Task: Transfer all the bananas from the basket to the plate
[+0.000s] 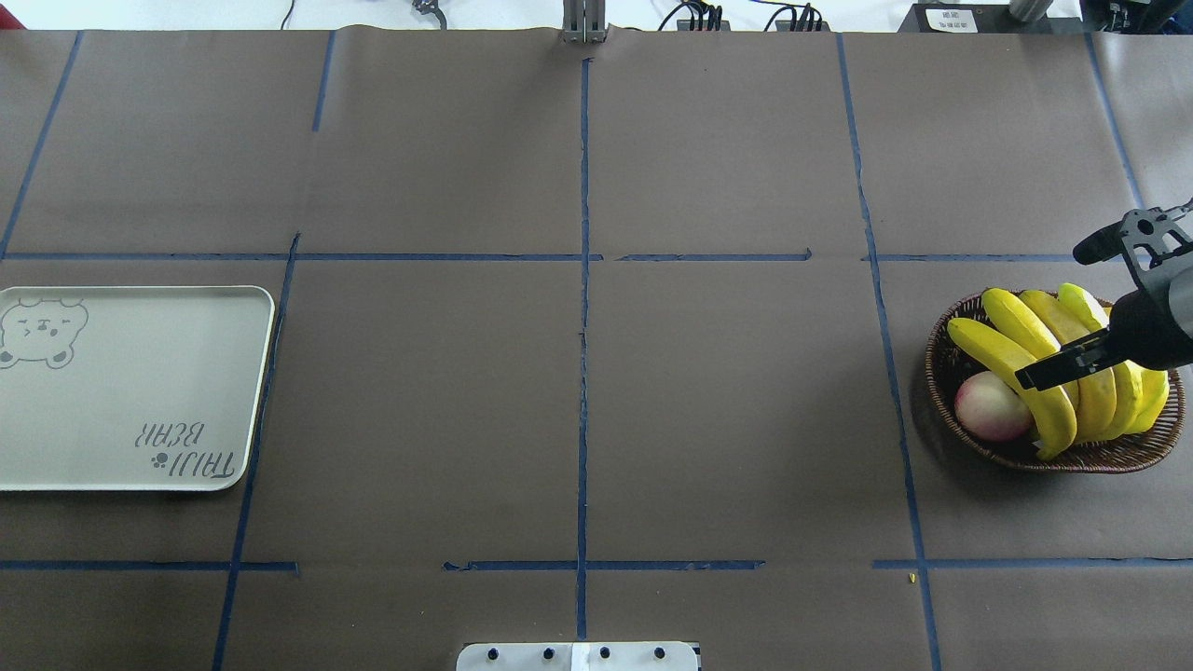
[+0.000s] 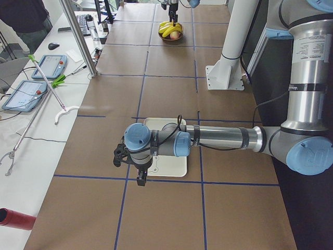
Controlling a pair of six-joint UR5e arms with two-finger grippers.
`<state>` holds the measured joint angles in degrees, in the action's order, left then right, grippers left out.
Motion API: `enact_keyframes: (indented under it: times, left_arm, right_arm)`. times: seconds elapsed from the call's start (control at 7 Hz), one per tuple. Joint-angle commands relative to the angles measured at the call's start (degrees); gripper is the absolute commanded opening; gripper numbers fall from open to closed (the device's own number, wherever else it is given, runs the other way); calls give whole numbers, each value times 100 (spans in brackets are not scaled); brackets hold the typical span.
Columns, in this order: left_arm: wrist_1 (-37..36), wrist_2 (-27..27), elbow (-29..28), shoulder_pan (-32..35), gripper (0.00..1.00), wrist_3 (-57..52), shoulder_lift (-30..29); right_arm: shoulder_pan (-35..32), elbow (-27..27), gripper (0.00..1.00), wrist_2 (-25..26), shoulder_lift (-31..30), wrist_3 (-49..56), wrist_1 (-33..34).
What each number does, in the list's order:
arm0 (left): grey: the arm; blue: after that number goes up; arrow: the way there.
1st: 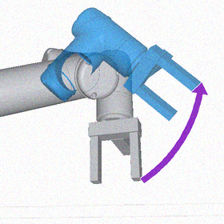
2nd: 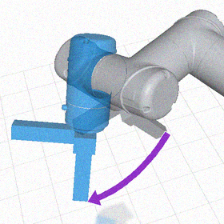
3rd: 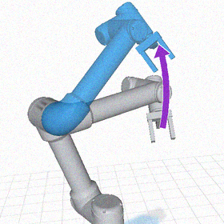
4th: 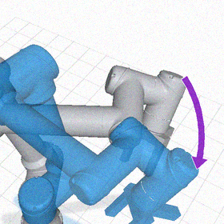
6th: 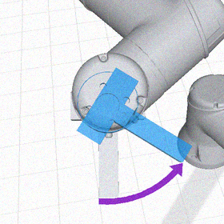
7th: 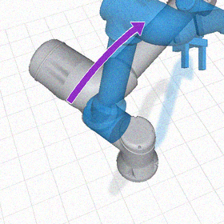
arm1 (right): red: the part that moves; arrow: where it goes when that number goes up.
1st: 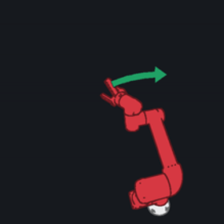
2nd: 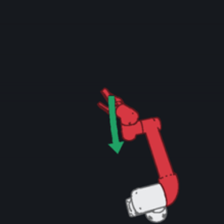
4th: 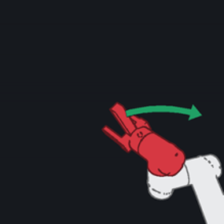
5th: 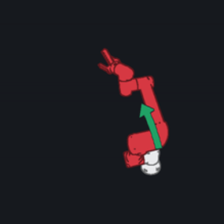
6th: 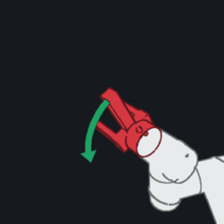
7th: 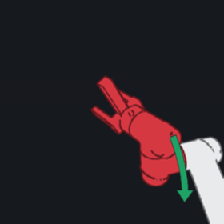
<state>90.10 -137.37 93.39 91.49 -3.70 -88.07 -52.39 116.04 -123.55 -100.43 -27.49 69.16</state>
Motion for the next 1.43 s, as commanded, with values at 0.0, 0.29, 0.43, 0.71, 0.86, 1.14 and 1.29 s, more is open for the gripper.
enact_keyframes:
  times: [0.0, 0.29, 0.43, 0.71, 0.86, 1.14, 1.29]
  left_arm:
    - [25, 0, -31, 0, 100, 10, 0]
    - [25, 0, -32, 0, 100, 10, 0]
    - [25, 0, -23, 0, 100, 19, 0]
    - [34, -9, -32, 0, 100, 62, 0]
    - [34, -9, -23, 0, 100, 63, 0]
    - [60, -9, -5, 0, 100, 177, 0]
    - [69, -9, 21, 0, 100, 203, 0]
  right_arm:
    - [368, -29, 82, 365, -3, -2, 28]
    - [414, -55, 72, 393, -3, -2, 28]
    - [414, -73, 51, 393, -12, 7, 28]
    - [387, -38, 16, 393, -38, 7, 28]
    - [361, -21, 14, 393, -38, 16, 28]
    - [-6, 224, 1, 254, -143, 34, 19]
    - [-348, 513, 1, -69, -152, 25, 28]
